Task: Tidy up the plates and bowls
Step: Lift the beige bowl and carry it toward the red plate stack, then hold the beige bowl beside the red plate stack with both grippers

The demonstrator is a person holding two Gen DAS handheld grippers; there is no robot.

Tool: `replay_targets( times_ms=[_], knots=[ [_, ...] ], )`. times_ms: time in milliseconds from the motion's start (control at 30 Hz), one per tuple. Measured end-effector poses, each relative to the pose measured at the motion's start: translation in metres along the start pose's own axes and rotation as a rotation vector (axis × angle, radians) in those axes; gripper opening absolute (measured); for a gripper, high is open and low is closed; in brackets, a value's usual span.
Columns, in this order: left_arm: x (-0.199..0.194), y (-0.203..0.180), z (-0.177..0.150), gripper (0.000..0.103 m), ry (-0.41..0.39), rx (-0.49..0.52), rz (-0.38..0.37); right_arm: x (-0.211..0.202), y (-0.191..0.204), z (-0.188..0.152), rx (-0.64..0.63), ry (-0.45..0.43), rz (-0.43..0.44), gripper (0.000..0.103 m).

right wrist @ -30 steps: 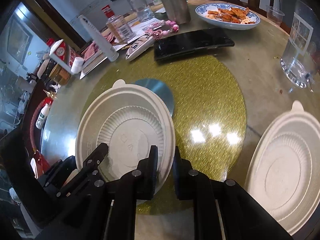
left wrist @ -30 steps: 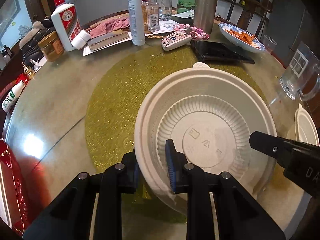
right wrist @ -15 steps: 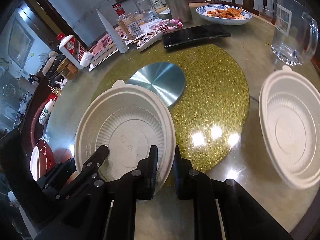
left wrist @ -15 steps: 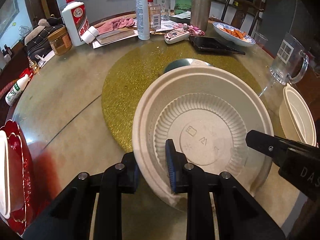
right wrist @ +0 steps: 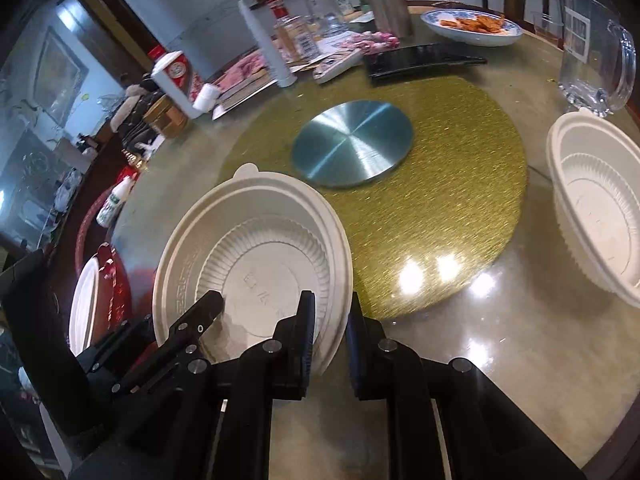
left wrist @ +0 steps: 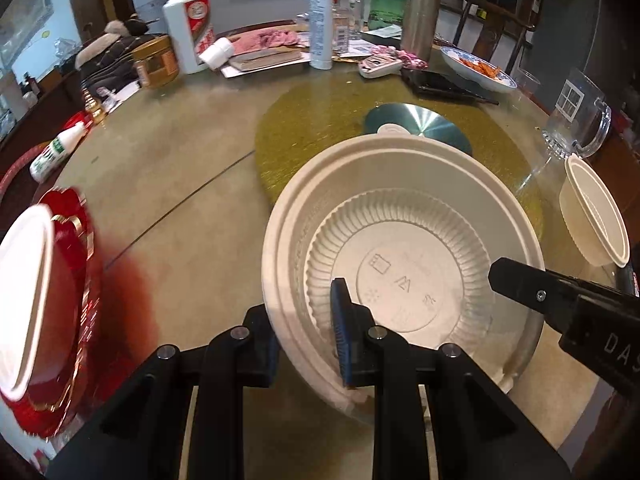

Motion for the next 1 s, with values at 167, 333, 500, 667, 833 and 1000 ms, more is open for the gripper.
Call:
replay_targets(
  times_ms=[167,333,500,667,833,1000],
  knots=[
    [-0.01,0.012,-0.013,0.02,-0.01,-0.037,0.029,0.0,0.014,-0.013,-0.043,-0.002,0.04,0.014],
    [-0.015,0.022,-0.021,0.02,-0.023,-0.065,0.074,0.0,0.028,-0.02,-0.087,-0.013,0.062,0.014],
    [-0.019,0.029,-0.026,0.02,-0.032,-0.082,0.102,0.003,0.039,-0.025,-0.116,-0.016,0.088,0.014],
    [-0.02,0.031,-0.028,0.02,-0.036,-0.077,0.099,0.002,0.044,-0.027,-0.137,-0.02,0.082,0.015],
    [-0.024,0.033,-0.031,0.02,-0.041,-0.068,0.07,-0.001,0.046,-0.032,-0.133,-0.028,0.059,0.015],
    [-0.026,0.038,-0.034,0.02,-0.045,-0.067,0.032,-0.003,0.051,-0.036,-0.137,-0.031,0.023,0.015]
  ],
)
Point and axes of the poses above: each gripper's, at about its wrist camera, not at the fingertips, and x roughly the way its jaws point, y to its left, z to its top, the point moved 2 cm from there along x, roughly the way its jaws point, and after that the axes turned 2 degrees about -y, right-handed, at the moved point
